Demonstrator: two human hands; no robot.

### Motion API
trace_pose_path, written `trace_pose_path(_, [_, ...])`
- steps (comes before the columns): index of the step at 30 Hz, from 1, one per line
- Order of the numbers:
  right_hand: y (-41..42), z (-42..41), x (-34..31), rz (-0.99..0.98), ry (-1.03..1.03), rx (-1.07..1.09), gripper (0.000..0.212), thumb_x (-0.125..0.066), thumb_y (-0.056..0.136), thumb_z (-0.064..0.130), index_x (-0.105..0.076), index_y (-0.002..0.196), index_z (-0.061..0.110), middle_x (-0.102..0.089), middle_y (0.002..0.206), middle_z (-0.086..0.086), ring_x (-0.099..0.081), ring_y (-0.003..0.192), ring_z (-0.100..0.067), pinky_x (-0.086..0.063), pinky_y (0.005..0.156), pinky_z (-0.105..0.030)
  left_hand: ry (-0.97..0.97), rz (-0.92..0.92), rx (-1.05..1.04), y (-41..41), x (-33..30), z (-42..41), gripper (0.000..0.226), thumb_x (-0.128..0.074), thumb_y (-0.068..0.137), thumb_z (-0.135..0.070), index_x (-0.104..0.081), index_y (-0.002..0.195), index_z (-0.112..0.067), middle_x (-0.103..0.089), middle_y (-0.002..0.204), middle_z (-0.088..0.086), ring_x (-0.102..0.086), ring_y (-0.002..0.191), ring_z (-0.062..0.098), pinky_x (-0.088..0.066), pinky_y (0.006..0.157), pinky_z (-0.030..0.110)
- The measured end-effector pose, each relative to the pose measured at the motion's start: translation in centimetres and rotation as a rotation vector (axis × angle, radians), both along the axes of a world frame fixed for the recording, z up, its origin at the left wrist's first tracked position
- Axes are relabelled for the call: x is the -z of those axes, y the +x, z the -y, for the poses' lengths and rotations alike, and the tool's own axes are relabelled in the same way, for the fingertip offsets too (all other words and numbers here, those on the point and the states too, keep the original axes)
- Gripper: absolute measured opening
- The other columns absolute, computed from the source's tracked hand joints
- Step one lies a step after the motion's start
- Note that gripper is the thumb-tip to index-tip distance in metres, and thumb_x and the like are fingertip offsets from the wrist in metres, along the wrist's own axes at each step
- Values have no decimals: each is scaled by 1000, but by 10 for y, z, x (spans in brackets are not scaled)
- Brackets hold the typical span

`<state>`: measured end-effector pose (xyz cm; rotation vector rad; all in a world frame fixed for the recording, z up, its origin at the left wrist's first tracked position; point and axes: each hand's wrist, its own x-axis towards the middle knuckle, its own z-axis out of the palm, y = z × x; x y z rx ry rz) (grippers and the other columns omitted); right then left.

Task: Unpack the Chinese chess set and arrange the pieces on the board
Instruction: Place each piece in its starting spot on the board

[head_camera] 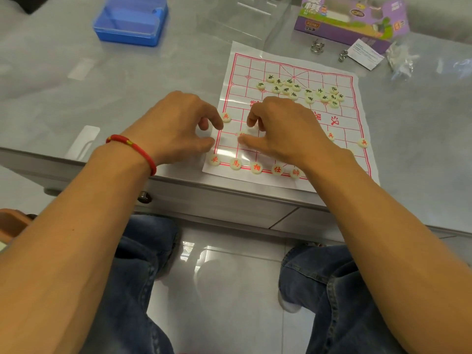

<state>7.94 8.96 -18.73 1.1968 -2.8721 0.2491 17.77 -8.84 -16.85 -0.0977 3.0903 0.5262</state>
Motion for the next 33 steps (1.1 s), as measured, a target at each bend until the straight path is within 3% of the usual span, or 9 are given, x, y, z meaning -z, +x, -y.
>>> trace_pose_path(3, [2, -4, 3, 37, 4, -13, 33, -65, 90, 46, -66, 120, 29, -63, 117, 1, -59, 97, -19, -50, 81, -33, 33, 26, -26, 0, 0, 3, 32, -64, 94, -30, -65, 125, -25, -65, 115, 2, -52, 93, 14, -41, 80, 26])
trace_pose_path(9, [2, 8, 5, 38, -1, 0, 28, -64, 92, 41, -69, 117, 29, -65, 112, 2, -57, 94, -17, -49, 81, -31, 41, 120, -55, 1, 5, 7, 35, -59, 97, -30, -60, 132, -24, -63, 125, 3, -49, 97, 13, -49, 92, 35])
trace_pose_path(17, [-1, 7, 0, 72, -10, -18, 32, -69, 89, 42, -67, 118, 28, -65, 109, 4, -60, 95, -17, -53, 84, -34, 61, 156, -34, 3, 5, 10, 38, -59, 97, -36, -59, 133, -25, -63, 123, 2, -51, 96, 14, -45, 85, 29])
trace_pose_path(21, [-14, -21, -21, 71, -82, 37, 26, -72, 89, 29, -70, 115, 28, -67, 102, 5, -58, 88, -11, -50, 83, -32, 60, 156, -26, 3, 6, 10, 39, -59, 96, -35, -58, 134, -25, -63, 124, 3, -51, 96, 14, -45, 85, 29])
trace_pose_path(25, [-23, -59, -26, 194, -89, 145, 20, -73, 89, 21, -72, 108, 28, -65, 96, 8, -55, 77, -3, -47, 77, -25, 52, 167, -34, 2, 5, 7, 40, -59, 96, -36, -57, 135, -25, -62, 124, 3, -51, 96, 15, -49, 88, 34])
trace_pose_path(28, [-20, -69, -22, 282, -87, 142, 19, -74, 88, 24, -73, 106, 29, -66, 94, 12, -57, 77, -4, -43, 70, -17, 48, 171, -51, 1, 6, 4, 40, -60, 95, -38, -58, 133, -26, -63, 123, 3, -52, 95, 16, -50, 90, 37])
trace_pose_path(33, [-8, -62, -16, 384, -60, 49, 24, -77, 84, 34, -71, 107, 33, -65, 93, 15, -59, 78, -6, -45, 69, -17, 49, 170, -91, 1, 4, 0, 41, -61, 94, -40, -59, 131, -25, -65, 120, 5, -55, 94, 19, -52, 90, 41])
